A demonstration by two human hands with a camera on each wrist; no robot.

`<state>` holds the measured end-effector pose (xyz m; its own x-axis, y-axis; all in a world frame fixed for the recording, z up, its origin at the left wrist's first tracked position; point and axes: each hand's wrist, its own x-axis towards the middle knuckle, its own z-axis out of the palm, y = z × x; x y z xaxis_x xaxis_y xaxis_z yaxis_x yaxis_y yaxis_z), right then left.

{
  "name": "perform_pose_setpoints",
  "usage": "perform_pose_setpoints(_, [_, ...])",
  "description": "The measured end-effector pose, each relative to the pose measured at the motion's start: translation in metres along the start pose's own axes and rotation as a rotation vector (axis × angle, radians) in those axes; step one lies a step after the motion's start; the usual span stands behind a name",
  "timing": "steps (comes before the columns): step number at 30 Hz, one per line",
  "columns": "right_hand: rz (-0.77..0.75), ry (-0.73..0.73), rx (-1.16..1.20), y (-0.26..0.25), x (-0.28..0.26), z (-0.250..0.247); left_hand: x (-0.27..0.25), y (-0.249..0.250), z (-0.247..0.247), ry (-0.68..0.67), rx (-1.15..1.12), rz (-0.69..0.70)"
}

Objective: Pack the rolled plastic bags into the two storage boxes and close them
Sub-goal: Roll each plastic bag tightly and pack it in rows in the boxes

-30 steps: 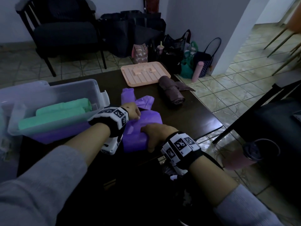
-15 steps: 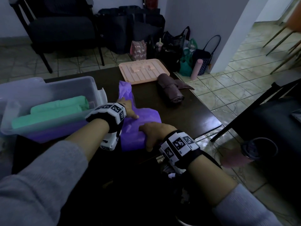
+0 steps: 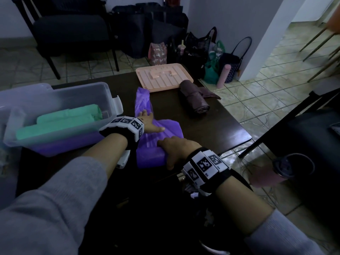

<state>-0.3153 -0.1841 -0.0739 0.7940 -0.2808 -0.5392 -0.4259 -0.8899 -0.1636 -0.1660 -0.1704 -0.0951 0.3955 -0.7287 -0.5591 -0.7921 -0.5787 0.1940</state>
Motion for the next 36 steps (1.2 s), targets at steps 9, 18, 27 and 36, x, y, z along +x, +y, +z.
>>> perform_pose_setpoints(9, [0.016, 0.090, 0.002, 0.000, -0.004, 0.005, -0.025, -0.007, -0.011, 0.188, -0.119, 0.080])
perform_pose_setpoints(18, [0.002, 0.093, 0.107, 0.011, -0.004, -0.009, -0.084, 0.001, -0.012, 0.055, -0.225, 0.216])
perform_pose_setpoints(27, [0.027, 0.124, 0.244, 0.024, -0.010, -0.012, -0.100, -0.010, 0.021, 0.156, -0.031, 0.308])
perform_pose_setpoints(36, [-0.072, 0.407, 0.100, 0.002, -0.009, 0.007, -0.088, -0.016, 0.016, 0.054, 0.025, 0.254])
